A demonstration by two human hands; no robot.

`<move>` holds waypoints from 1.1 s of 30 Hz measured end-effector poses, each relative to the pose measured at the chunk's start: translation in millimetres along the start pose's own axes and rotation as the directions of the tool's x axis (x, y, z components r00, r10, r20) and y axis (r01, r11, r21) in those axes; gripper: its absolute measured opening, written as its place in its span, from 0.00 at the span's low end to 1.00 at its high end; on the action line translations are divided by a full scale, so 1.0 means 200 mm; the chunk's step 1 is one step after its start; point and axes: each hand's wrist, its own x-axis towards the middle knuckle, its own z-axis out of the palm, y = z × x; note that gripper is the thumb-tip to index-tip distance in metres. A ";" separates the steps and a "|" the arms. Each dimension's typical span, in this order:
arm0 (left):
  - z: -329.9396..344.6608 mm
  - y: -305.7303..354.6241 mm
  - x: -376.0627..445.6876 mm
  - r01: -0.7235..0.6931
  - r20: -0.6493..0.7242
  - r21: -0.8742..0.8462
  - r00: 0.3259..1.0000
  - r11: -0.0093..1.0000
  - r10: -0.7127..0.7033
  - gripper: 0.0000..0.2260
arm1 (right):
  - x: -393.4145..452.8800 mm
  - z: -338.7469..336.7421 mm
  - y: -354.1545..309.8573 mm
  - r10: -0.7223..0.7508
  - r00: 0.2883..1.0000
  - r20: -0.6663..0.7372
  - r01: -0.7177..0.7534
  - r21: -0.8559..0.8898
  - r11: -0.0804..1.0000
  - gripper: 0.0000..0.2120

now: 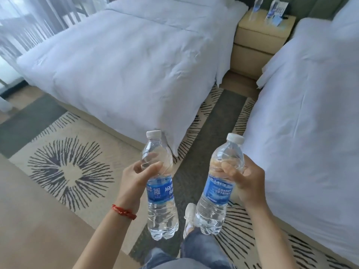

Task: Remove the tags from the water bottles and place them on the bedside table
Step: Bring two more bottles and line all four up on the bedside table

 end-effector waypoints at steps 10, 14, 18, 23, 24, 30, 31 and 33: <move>0.56 0.35 0.66 -0.064 0.095 0.084 0.994 0.994 0.056 0.19 | 0.74 -0.26 -0.06 -0.020 0.995 -0.094 0.021 0.011 1.000 0.13; 0.76 0.42 0.94 -0.078 0.192 0.112 0.980 0.991 0.056 0.18 | 0.98 -0.36 -0.01 0.037 0.982 -0.187 -0.030 0.040 0.999 0.16; 0.96 0.48 1.28 -0.071 0.265 0.119 0.964 0.990 0.037 0.18 | 1.26 -0.42 0.04 0.052 0.962 -0.269 -0.053 0.005 0.999 0.16; 1.23 0.62 1.77 -0.091 0.362 0.101 0.931 0.991 0.048 0.27 | 1.76 -0.44 0.08 0.044 0.932 -0.361 -0.067 -0.051 0.996 0.17; 1.28 0.66 1.88 -0.095 0.380 0.102 0.924 0.990 0.049 0.28 | 1.87 -0.44 0.08 0.046 0.927 -0.373 -0.073 -0.058 0.996 0.17; 1.53 0.96 2.47 -0.174 0.429 0.119 0.897 0.978 0.107 0.24 | 2.54 -0.41 0.03 0.020 0.921 -0.390 -0.059 -0.088 0.994 0.17; 1.57 1.00 2.57 -0.172 0.426 0.119 0.898 0.978 0.106 0.23 | 2.64 -0.41 0.03 0.013 0.917 -0.399 -0.054 -0.091 0.994 0.16; 1.65 1.07 2.75 -0.165 0.426 0.122 0.900 0.979 0.099 0.20 | 2.81 -0.42 0.04 0.020 0.912 -0.410 -0.062 -0.088 0.994 0.14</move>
